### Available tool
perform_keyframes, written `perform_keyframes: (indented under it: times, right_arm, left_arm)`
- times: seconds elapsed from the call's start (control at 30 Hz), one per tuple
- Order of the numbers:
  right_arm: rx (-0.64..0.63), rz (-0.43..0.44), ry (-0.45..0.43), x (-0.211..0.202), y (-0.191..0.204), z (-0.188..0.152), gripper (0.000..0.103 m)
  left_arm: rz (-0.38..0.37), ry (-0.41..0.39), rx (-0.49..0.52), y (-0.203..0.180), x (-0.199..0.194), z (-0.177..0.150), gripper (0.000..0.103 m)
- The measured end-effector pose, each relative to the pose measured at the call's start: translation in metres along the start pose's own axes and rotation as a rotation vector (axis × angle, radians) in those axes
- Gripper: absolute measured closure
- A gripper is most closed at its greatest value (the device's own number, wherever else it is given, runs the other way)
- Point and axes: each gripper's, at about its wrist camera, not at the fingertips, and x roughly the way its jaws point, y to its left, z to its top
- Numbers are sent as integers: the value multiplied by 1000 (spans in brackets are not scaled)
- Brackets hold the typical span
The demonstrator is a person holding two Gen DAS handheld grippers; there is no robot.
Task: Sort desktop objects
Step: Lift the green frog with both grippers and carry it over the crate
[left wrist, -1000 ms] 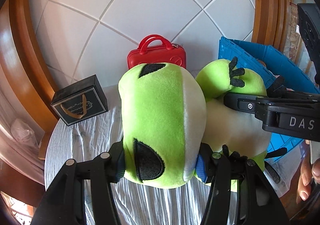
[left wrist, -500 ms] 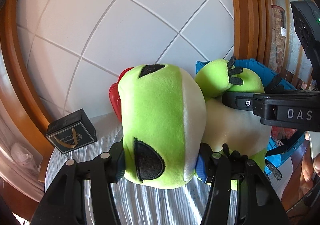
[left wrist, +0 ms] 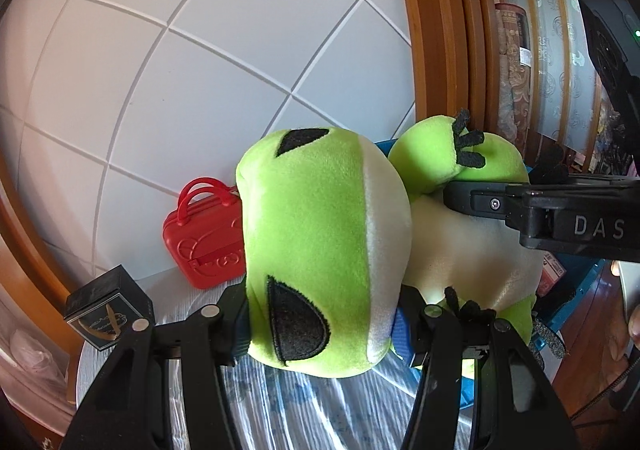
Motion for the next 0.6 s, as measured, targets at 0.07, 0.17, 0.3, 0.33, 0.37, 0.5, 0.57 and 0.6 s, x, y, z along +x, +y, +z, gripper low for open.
perform_keyframes:
  times: [0.07, 0.17, 0.3, 0.33, 0.37, 0.5, 0.57, 0.6]
  right_arm:
    - [10, -15, -7, -6, -13, 2, 52]
    - [25, -36, -13, -13, -31, 4, 52]
    - [41, -68, -26, -21, -55, 10, 52]
    - [46, -75, -28, -22, -61, 11, 52]
    - [49, -82, -28, -23, -66, 12, 52]
    - [67, -116, -30, -26, -90, 16, 52]
    - [77, -130, -32, -26, -102, 17, 52]
    - [83, -138, -34, -26, -108, 18, 52]
  left_arm:
    - [-14, -1, 12, -11, 4, 7, 49]
    - [-37, -7, 30, -26, 12, 16, 49]
    - [-66, -13, 52, -47, 22, 27, 49]
    - [-72, -13, 57, -51, 24, 29, 49]
    - [-79, -13, 63, -56, 27, 31, 49]
    - [-109, -8, 78, -76, 40, 41, 49]
    - [-119, -7, 88, -85, 45, 43, 49]
    - [-127, -5, 93, -89, 48, 46, 49]
